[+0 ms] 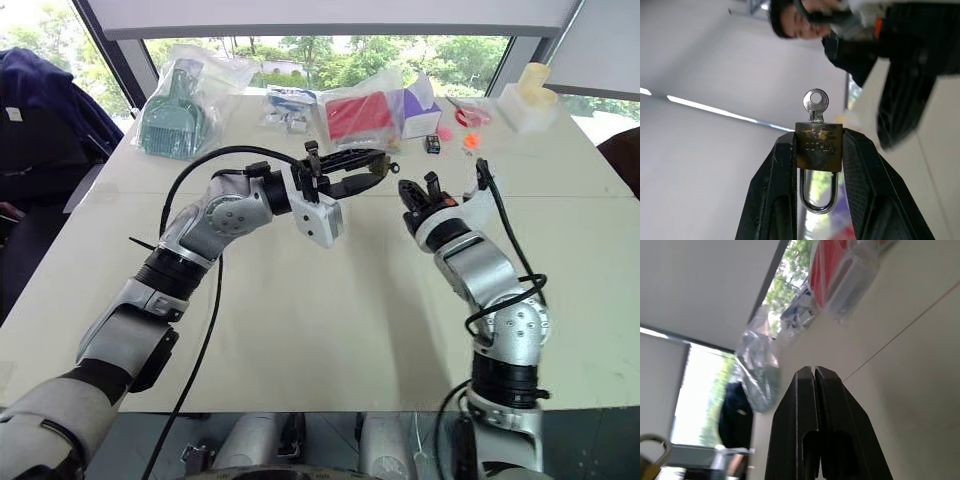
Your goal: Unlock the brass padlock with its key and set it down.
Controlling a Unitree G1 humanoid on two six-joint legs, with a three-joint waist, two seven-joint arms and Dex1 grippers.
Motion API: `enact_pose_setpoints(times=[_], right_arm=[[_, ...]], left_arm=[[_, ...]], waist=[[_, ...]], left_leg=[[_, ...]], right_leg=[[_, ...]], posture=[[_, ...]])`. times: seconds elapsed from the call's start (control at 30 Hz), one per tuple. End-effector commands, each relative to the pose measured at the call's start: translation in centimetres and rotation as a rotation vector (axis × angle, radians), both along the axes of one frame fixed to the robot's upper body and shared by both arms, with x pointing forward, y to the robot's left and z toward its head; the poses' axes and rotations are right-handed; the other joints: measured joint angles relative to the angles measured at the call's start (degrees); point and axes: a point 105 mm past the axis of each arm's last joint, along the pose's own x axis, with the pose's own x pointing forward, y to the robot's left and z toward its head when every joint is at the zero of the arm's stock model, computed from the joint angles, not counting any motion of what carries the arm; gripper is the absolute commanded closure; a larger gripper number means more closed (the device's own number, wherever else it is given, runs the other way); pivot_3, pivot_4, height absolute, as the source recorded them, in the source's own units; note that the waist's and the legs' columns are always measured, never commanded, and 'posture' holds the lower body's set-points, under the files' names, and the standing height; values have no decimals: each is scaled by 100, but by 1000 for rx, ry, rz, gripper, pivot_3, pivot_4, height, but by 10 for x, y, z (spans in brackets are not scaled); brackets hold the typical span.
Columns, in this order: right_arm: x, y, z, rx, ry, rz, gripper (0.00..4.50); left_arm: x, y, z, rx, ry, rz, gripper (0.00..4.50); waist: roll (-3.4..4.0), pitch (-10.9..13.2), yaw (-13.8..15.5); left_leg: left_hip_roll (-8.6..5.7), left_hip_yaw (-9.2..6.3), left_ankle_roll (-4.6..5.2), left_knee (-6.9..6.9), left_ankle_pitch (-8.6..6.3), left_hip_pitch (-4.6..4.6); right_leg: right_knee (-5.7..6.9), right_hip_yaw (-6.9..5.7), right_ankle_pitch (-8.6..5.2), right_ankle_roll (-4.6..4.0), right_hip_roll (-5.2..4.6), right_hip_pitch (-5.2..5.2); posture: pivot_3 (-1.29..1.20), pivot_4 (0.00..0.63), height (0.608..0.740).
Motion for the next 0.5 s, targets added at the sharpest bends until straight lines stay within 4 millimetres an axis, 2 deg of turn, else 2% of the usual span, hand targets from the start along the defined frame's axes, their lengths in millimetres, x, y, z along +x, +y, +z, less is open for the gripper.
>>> enact_pose_setpoints(times=[0.03, 0.07, 0.13, 0.2, 0.3, 0.5], right_arm=[[-10, 0, 14, -147, -115, 55, 3944], [-13, 0, 18, -200, -144, 85, 3584], [-25, 9, 25, -334, -201, 196, 2561], [-30, 13, 26, -396, -223, 244, 1587], [-30, 14, 30, -417, -245, 253, 1587], [-33, 27, 37, -409, -293, 323, 1587]], left_arm=[[1, 2, 10, -23, 13, -2, 3847], [3, 3, 9, -13, 16, 5, 3847], [7, 4, 8, 3, 21, 16, 3847], [8, 4, 6, 11, 23, 18, 3847], [8, 4, 4, 20, 24, 12, 3847], [5, 2, 1, 24, 27, 2, 3847]], waist=[[0, 0, -8], [0, 0, -8], [4, 2, -5], [3, 2, -5], [3, 2, -2], [3, 2, 9]], left_leg=[[0, 1, 1, 0, -1, 0], [0, 0, 1, -1, -1, 0], [1, -1, 1, -2, -1, 0], [1, -2, 1, -1, -1, 0], [3, -4, 1, -1, -1, 3], [2, -3, 1, 0, -1, 1]], right_leg=[[-2, 1, 0, 0, 0, 0], [-2, 1, 0, 0, 1, 0], [-1, 1, 0, 1, 1, -1], [0, 0, 0, 1, 1, -1], [0, 0, 0, 1, 2, 2], [-2, 0, 1, 1, 0, 2]], posture=[[0, 150, 740], [0, 150, 740], [0, 150, 740], [0, 150, 740], [0, 150, 740], [0, 150, 740]])
